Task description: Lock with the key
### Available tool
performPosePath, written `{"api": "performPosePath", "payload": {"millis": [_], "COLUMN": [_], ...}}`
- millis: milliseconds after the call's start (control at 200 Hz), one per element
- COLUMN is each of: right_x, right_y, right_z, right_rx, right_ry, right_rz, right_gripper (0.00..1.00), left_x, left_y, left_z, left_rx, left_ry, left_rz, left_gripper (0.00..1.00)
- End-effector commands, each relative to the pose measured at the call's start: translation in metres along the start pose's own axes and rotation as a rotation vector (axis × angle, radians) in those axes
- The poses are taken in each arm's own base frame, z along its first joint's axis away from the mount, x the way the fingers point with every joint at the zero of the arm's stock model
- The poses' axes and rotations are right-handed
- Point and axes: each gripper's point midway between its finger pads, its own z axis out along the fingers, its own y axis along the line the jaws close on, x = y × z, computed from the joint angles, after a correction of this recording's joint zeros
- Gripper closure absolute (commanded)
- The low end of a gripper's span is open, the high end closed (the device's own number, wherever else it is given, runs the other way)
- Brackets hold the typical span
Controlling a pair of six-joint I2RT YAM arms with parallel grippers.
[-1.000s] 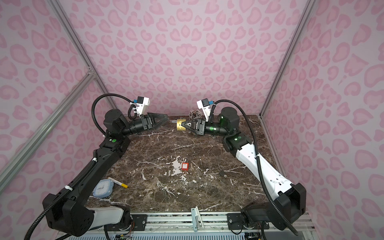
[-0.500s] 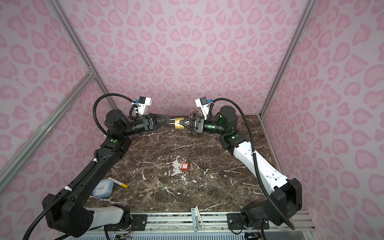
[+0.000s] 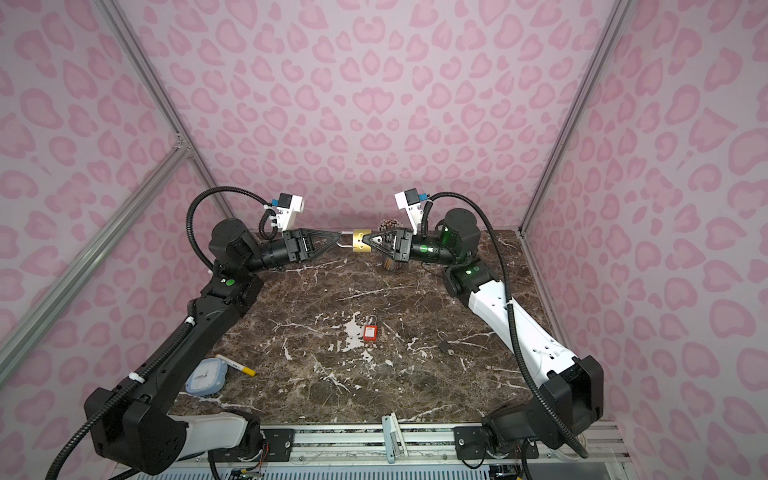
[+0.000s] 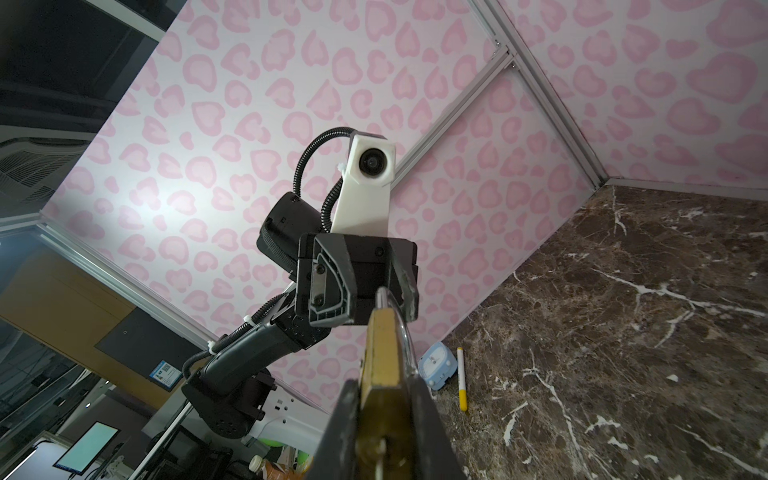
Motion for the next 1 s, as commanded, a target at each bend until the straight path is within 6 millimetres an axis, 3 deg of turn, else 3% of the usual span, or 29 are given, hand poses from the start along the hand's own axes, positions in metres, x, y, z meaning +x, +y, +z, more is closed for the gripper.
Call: {"api": "performPosePath", "payload": {"millis": [0,235,550,685,995], "right_x": [-0.008,-0.012,-0.008,-0.008,-0.013], "right_y": [0.010,0.014,0.014,0.018,0.027], "right_z": [0.001,0.003,0.006,0.003,0.008], "right_rx": [-0.042,-0.072,-0.114,-0.124,-0.238], "right_ry": [-0.019,-0.029,0.002,-0.011,-0.033], "right_rz": [-0.046,-0.040,-0.013,-0.060,0.009], "right_gripper": [1.00,1.00,1.00,1.00,1.00], "left_x": [0.000,0.001,0.001,0.000,-0.001], "left_y": [-0.008,-0.007,-0.004,-0.007,-0.030], "left_z": [0.000,0.000,0.000,0.000,-0.008], "left_rx": [0.025,0.024,0.021,0.027,0.045], "left_ry": [0.004,0.005,0.008,0.010,-0.021], "left_rz": [0.039,0.038,0.039,0.047,0.190], "left_gripper": [0.69,0.75,0.96,0.96,0.96]}}
